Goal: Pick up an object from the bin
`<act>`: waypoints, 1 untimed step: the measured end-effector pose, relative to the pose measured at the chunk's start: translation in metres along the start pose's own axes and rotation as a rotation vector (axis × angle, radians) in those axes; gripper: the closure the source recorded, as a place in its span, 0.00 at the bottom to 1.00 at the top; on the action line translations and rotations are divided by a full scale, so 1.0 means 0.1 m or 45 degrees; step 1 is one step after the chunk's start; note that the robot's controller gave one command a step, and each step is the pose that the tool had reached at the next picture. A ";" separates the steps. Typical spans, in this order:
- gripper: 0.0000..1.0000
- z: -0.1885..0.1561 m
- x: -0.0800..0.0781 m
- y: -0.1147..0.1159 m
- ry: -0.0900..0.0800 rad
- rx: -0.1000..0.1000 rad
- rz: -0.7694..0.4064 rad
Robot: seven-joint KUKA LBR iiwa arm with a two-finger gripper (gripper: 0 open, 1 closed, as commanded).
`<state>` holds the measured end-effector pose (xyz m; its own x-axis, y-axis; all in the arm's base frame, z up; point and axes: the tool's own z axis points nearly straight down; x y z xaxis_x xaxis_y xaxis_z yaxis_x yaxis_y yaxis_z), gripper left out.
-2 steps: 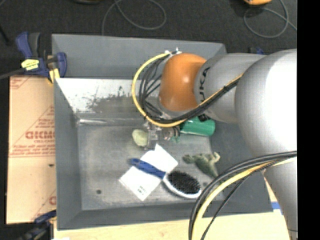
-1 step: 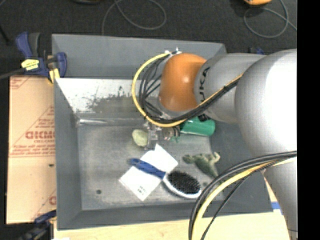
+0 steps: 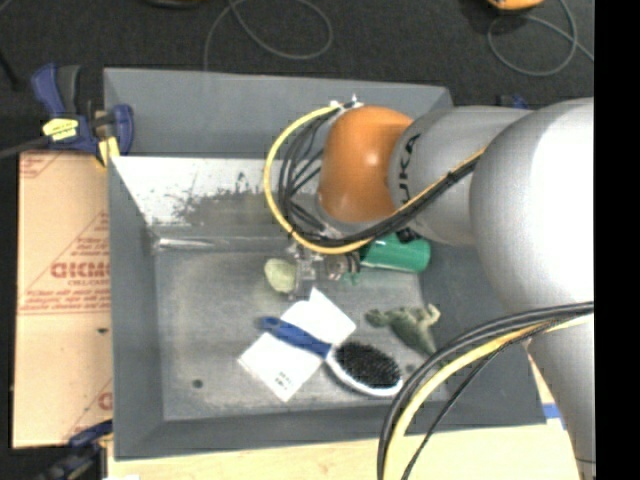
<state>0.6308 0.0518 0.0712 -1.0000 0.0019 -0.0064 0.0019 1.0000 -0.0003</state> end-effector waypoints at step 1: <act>1.00 -0.06 0.01 0.00 0.008 0.001 0.001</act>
Offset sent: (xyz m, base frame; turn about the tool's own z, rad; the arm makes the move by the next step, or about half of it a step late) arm 0.0001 -0.0002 0.0074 0.0000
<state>0.6294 0.0516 0.0768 -1.0000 0.0023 -0.0001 0.0023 1.0000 -0.0007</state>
